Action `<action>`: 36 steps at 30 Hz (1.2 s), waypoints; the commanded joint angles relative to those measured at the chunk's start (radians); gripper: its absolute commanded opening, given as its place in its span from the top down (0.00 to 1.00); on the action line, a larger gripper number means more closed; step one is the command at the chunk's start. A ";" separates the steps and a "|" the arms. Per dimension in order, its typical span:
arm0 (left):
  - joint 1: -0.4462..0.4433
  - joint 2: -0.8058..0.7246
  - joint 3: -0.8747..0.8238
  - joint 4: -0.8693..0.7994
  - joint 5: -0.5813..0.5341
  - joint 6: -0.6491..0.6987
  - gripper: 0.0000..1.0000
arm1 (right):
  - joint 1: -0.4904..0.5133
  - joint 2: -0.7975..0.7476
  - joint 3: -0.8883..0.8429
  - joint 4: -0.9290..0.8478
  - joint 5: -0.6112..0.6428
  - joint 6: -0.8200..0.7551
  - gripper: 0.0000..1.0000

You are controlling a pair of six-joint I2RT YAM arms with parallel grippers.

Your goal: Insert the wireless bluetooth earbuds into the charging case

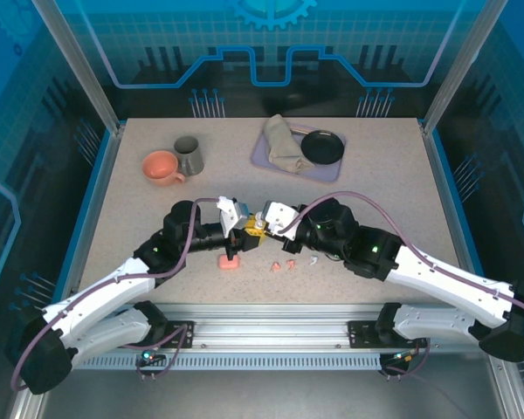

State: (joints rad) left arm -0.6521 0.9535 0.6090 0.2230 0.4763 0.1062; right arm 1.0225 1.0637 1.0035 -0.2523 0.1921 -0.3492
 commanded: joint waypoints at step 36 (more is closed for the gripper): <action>-0.015 -0.025 0.011 0.024 0.016 0.039 1.00 | 0.016 0.047 0.052 -0.069 -0.084 0.010 0.72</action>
State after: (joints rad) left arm -0.6594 0.9485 0.6090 0.2119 0.4789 0.1307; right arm 1.0298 1.1019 1.0359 -0.2897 0.1501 -0.3561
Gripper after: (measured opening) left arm 0.231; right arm 0.275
